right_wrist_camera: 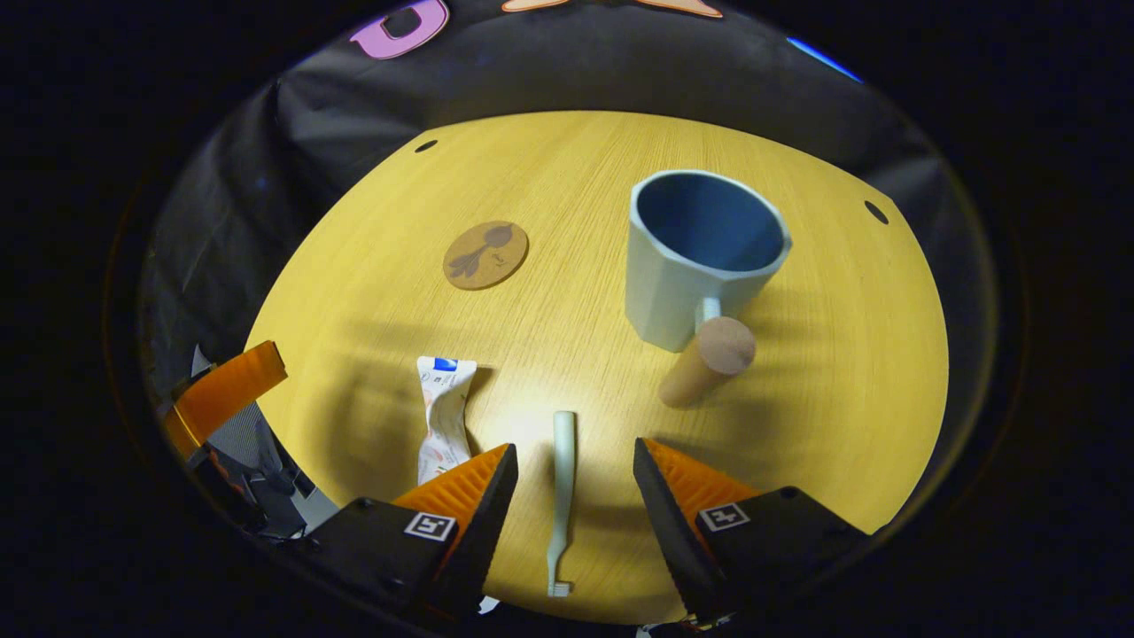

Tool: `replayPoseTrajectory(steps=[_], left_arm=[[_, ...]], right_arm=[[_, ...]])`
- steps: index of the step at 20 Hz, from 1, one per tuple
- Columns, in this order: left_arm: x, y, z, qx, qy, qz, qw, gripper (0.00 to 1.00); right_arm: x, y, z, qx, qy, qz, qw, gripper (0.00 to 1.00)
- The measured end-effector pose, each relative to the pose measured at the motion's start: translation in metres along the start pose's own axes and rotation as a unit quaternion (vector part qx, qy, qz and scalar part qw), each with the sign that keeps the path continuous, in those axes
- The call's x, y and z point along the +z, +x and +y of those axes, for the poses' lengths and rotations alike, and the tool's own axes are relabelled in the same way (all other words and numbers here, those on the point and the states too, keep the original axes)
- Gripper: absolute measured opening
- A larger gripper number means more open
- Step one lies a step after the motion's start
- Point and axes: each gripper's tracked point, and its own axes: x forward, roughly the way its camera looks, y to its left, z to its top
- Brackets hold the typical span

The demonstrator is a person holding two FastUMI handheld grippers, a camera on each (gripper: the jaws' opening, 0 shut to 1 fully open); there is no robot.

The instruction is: Put the toothbrush and toothpaste on the desktop into the cup, then pick up the cup and place it on the coaster on the desktop.

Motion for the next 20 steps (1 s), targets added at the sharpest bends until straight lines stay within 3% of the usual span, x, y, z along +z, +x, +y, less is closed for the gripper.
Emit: replayPoseTrajectory(steps=[1,2,5,6,7,8,9,11,12,13,14,15,17,20], left_arm=[[0.0,0.0,0.0,0.0,0.0,0.001,1.0,0.95],[0.0,0.001,0.0,-0.001,0.001,0.002,1.0,0.95],[-0.003,0.003,-0.001,0.0,0.01,0.008,1.0,0.95],[-0.003,0.004,-0.001,0.0,0.013,0.01,1.0,0.95],[-0.004,0.004,-0.001,0.0,0.015,0.012,1.0,0.95],[-0.004,0.004,-0.002,-0.001,0.017,0.013,1.0,0.95],[-0.007,0.004,-0.003,-0.003,0.018,0.018,1.0,0.95],[-0.013,0.002,-0.004,-0.002,0.021,0.026,0.999,0.95],[-0.015,0.001,-0.006,-0.004,0.023,0.028,0.999,0.95],[-0.018,0.001,-0.006,-0.004,0.026,0.032,0.999,0.96],[-0.021,0.002,-0.007,-0.004,0.029,0.035,0.999,0.95],[-0.023,0.003,-0.007,-0.004,0.03,0.038,0.999,0.95],[-0.025,0.004,-0.009,-0.004,0.032,0.044,0.999,0.95],[-0.033,0.007,-0.012,-0.003,0.031,0.069,0.997,0.95]], right_arm=[[-0.001,0.005,0.0,-0.005,0.0,0.007,1.0,0.84],[-0.001,0.007,0.002,-0.004,0.001,0.012,1.0,0.76],[-0.004,0.014,0.003,-0.014,-0.006,0.027,1.0,0.66],[-0.004,0.015,0.001,-0.02,-0.006,0.029,0.999,0.53],[-0.005,0.017,0.0,-0.022,-0.004,0.035,0.999,0.48],[-0.008,0.018,0.0,-0.022,-0.005,0.041,0.999,0.52],[-0.009,0.018,-0.003,-0.028,-0.012,0.046,0.998,0.43],[-0.01,0.022,-0.005,-0.034,-0.021,0.048,0.998,0.41],[-0.012,0.019,-0.003,-0.036,-0.021,0.048,0.998,0.29],[-0.011,0.019,-0.002,-0.033,-0.024,0.049,0.998,0.37],[-0.013,0.019,-0.001,-0.035,-0.024,0.051,0.998,0.22],[-0.012,0.019,0.0,-0.038,-0.03,0.051,0.998,0.15],[-0.011,0.022,-0.004,-0.044,-0.043,0.052,0.997,0.17],[-0.013,0.022,-0.003,-0.032,-0.035,0.059,0.997,0.09]])
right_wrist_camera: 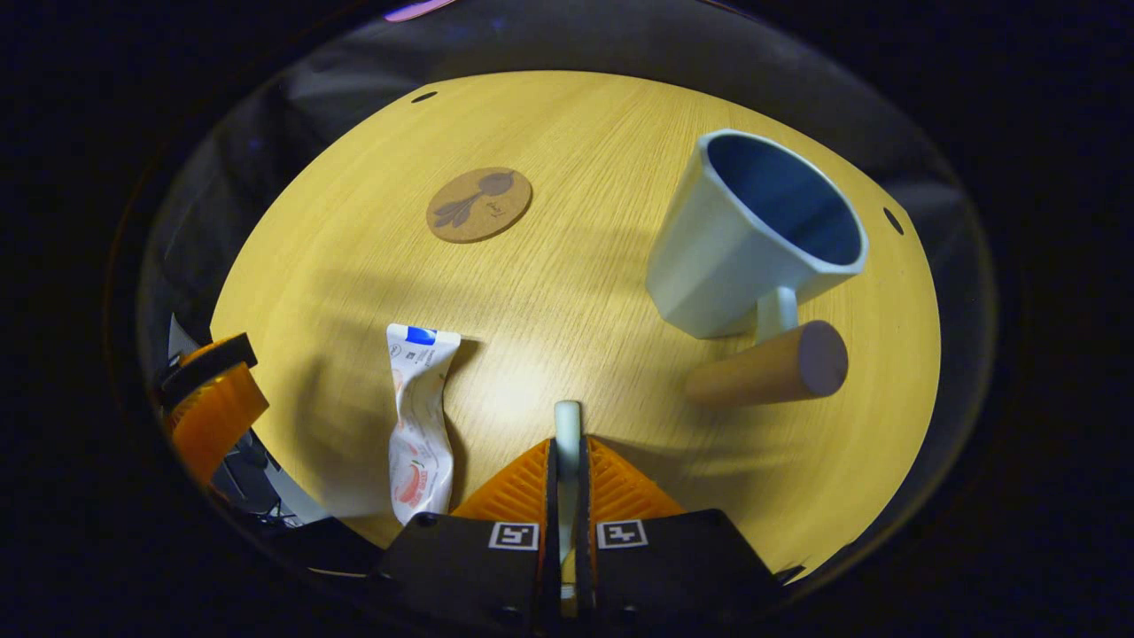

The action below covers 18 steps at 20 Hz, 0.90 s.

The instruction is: Put the toothbrush and toothpaste on the desktop into the cup, then pick up the cup and place it on the coaster on the desktop.

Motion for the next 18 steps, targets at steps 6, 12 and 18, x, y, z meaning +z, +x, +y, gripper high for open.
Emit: replayPoseTrajectory(steps=[6,12,18], left_arm=[[-0.01,0.013,-0.01,0.02,-0.001,0.058,0.998,0.95],[-0.018,0.036,-0.033,0.026,-0.034,0.111,0.993,0.95],[-0.022,0.059,-0.051,0.025,-0.034,0.139,0.989,0.95]], right_arm=[[-0.001,-0.003,0.0,0.015,0.031,-0.018,0.999,0.06],[0.002,-0.017,-0.016,-0.004,0.03,-0.056,0.998,0.06],[-0.004,-0.041,-0.03,-0.001,0.062,-0.083,0.995,0.06]])
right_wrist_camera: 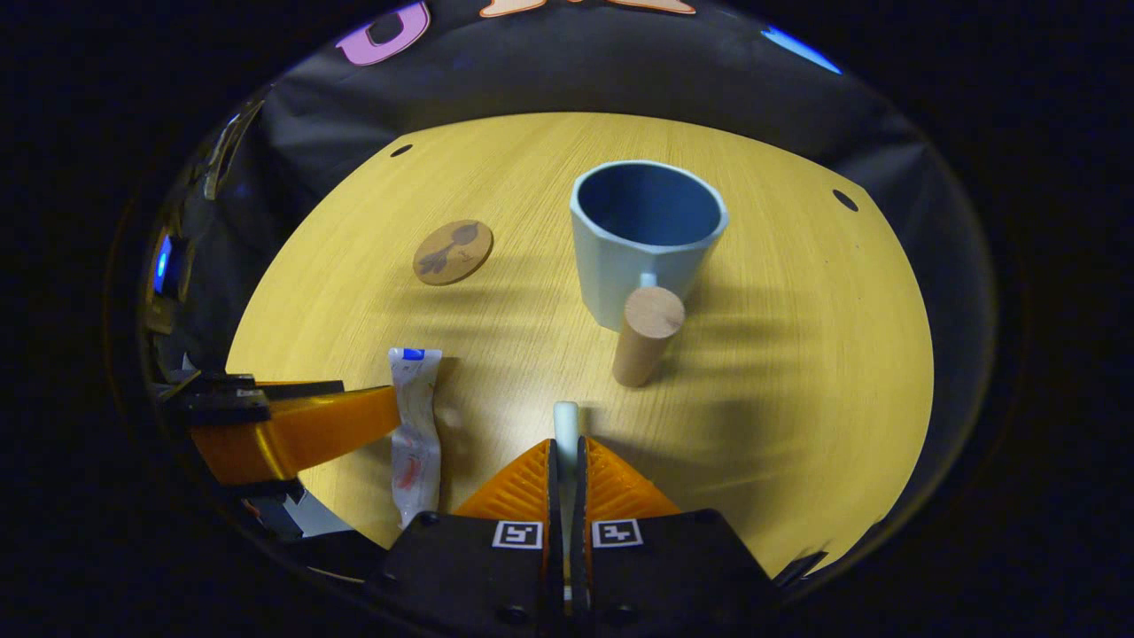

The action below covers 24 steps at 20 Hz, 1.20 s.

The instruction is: Put the toothbrush and toothpaste on the desktop into the cup, then pick up the cup and place it on the coaster on the desktop.

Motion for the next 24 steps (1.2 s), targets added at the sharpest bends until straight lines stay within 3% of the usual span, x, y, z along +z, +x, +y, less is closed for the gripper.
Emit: replayPoseTrajectory(steps=[6,9,12,16,19,21,24], left_arm=[[0.0,0.025,-0.009,0.008,0.008,0.032,0.999,0.92],[-0.004,0.03,-0.012,0.014,0.005,0.043,0.999,0.78],[-0.006,0.034,-0.01,0.027,0.008,0.048,0.998,0.76],[-0.003,0.037,-0.005,0.036,0.015,0.045,0.998,0.58],[-0.005,0.035,-0.005,0.039,0.005,0.051,0.998,0.29],[-0.008,0.036,-0.003,0.036,0.017,0.056,0.998,0.18],[-0.007,0.034,-0.007,0.027,0.023,0.052,0.998,0.13]], right_arm=[[-0.009,-0.016,-0.023,-0.006,0.018,-0.008,1.0,0.06],[-0.013,-0.018,-0.036,-0.012,0.025,-0.008,1.0,0.06],[-0.013,-0.02,-0.051,-0.019,0.035,-0.011,0.999,0.07],[-0.003,-0.024,-0.071,-0.032,0.058,-0.029,0.997,0.06],[0.009,-0.027,-0.085,-0.038,0.063,-0.045,0.996,0.06],[0.017,-0.027,-0.092,-0.039,0.07,-0.05,0.996,0.06],[0.026,-0.027,-0.103,-0.045,0.073,-0.061,0.995,0.06]])
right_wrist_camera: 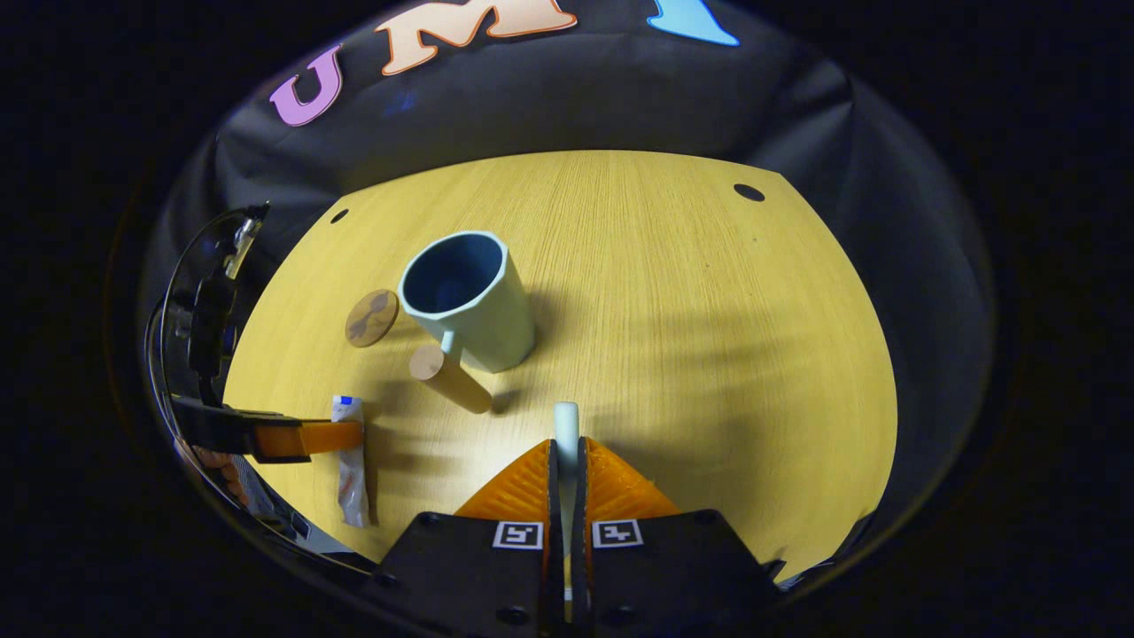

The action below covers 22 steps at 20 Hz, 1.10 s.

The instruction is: Put the toothbrush and toothpaste on the desktop into the cup, then pick up the cup and place it on the coaster on the desktop.

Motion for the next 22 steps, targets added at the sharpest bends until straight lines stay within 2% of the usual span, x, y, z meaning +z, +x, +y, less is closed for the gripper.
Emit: replayPoseTrajectory(steps=[4,6,9,12,14,17,22], left_arm=[[-0.006,-0.002,-0.021,-0.068,-0.03,-0.013,0.997,0.04],[-0.007,-0.006,-0.022,-0.083,-0.042,-0.023,0.995,0.03],[0.005,-0.02,-0.022,-0.091,-0.024,-0.057,0.994,0.02],[0.015,-0.033,-0.017,-0.082,-0.015,-0.081,0.993,0.02],[0.022,-0.044,-0.021,-0.09,-0.007,-0.096,0.991,0.02],[0.038,-0.064,-0.031,-0.105,0.006,-0.13,0.986,0.02],[0.061,-0.093,-0.034,-0.094,0.022,-0.185,0.978,0.02]], right_arm=[[0.026,-0.004,-0.008,-0.006,0.004,-0.04,0.999,0.06],[0.046,-0.01,-0.012,-0.007,0.016,-0.077,0.997,0.06],[0.087,-0.023,-0.019,-0.007,0.032,-0.153,0.988,0.06],[0.14,-0.047,-0.02,-0.004,0.035,-0.249,0.968,0.05],[0.175,-0.064,-0.014,0.004,0.034,-0.304,0.952,0.06],[0.219,-0.089,0.015,0.052,0.035,-0.368,0.928,0.06],[0.247,-0.093,0.069,0.122,0.004,-0.419,0.9,0.06]])
